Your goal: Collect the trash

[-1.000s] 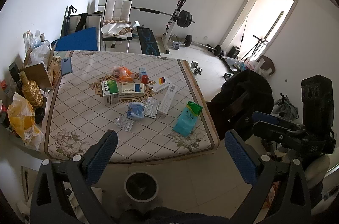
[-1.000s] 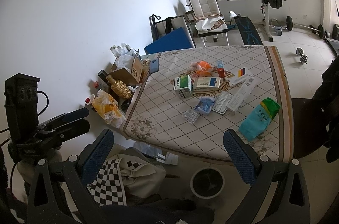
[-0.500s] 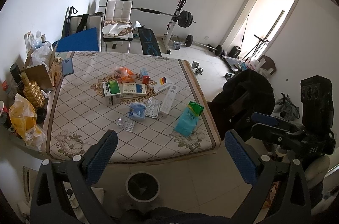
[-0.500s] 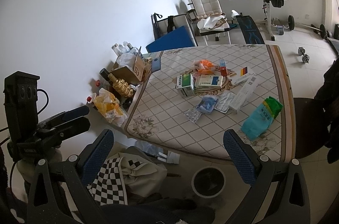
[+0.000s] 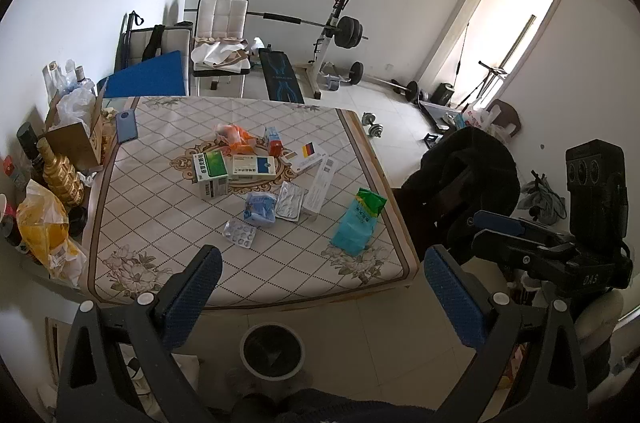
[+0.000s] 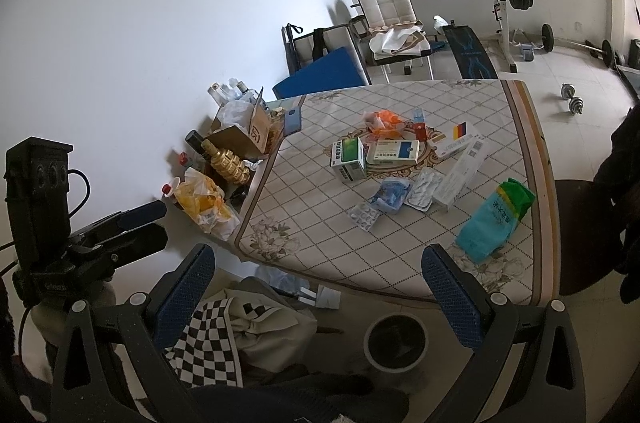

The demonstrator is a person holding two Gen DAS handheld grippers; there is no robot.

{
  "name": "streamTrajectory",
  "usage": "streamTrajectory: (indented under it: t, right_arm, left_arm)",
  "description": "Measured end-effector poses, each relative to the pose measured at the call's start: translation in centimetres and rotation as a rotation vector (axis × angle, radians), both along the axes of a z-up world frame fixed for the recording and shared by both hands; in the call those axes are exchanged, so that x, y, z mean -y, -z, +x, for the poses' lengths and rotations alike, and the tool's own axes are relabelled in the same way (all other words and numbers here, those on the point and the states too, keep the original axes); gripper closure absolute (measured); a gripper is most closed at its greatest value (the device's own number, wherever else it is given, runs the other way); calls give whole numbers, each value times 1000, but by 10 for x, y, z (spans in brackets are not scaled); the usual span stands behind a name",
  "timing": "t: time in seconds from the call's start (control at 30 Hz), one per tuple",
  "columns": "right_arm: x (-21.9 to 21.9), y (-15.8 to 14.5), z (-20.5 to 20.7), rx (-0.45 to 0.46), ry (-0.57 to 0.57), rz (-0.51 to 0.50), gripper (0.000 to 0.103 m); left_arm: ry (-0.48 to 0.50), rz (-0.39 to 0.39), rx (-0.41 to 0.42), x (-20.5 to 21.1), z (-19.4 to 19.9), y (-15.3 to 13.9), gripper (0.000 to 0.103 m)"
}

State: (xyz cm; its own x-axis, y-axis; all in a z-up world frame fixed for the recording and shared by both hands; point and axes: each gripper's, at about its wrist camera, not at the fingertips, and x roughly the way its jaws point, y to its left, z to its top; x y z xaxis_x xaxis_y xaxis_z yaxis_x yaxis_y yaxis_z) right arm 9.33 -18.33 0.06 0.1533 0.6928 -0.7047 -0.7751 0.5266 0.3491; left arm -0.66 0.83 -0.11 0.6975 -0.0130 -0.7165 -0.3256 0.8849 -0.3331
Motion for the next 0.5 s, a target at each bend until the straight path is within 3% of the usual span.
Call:
streamTrajectory:
  t: [0.5]
  right_arm:
    - [-9, 14, 3, -18, 32, -14, 0]
  left_arm:
    - [19, -9, -16, -17, 2, 14, 0]
